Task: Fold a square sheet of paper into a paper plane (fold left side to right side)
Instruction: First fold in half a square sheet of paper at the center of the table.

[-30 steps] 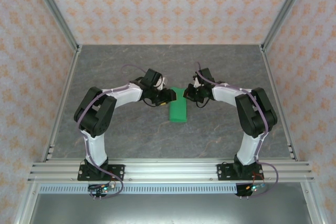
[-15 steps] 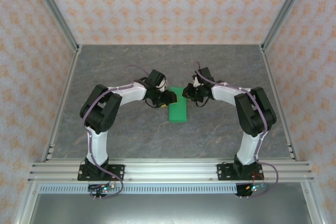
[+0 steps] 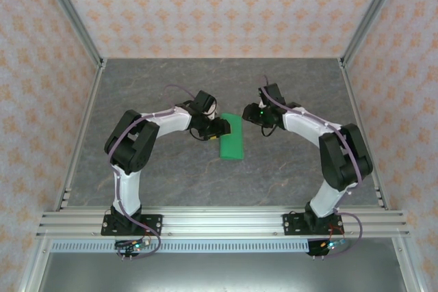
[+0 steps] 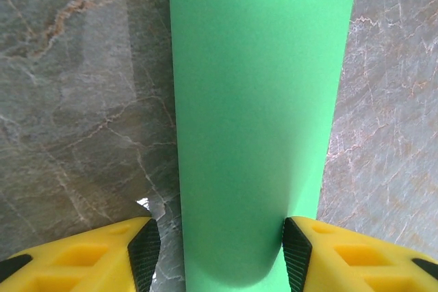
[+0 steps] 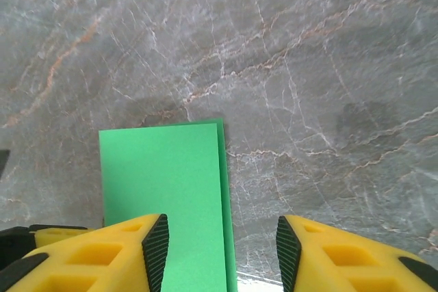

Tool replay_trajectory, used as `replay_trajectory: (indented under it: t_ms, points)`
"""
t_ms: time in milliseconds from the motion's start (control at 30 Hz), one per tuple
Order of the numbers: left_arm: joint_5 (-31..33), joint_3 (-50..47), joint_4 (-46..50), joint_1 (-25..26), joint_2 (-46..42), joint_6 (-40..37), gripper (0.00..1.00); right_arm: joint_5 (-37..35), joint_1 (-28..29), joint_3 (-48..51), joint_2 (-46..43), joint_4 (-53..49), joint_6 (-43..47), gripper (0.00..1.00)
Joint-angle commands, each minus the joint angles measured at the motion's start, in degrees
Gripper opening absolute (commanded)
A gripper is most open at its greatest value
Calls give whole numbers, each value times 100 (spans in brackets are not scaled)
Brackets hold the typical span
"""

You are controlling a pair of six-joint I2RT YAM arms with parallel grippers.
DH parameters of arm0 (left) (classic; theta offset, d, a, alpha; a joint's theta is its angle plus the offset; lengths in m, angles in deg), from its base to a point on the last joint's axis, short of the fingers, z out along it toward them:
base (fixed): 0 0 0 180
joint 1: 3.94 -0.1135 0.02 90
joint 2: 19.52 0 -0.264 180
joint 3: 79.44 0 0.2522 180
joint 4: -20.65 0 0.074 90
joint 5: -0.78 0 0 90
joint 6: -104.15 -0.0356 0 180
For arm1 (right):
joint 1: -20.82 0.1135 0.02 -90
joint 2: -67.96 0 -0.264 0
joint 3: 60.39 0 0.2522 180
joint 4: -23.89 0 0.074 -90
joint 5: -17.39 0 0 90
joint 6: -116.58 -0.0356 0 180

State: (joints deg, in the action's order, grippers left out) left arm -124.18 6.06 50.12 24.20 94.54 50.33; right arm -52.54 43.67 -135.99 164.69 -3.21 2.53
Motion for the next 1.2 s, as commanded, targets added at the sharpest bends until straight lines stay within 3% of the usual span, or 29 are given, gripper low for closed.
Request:
replay_trajectory:
  t_ms: [0, 1167]
  points:
    - [323, 69, 346, 43, 265, 62, 55, -353, 6, 102, -153, -213, 95, 49]
    - [603, 355, 809, 255, 652, 1, 57, -268, 6, 234, -294, -204, 93, 50]
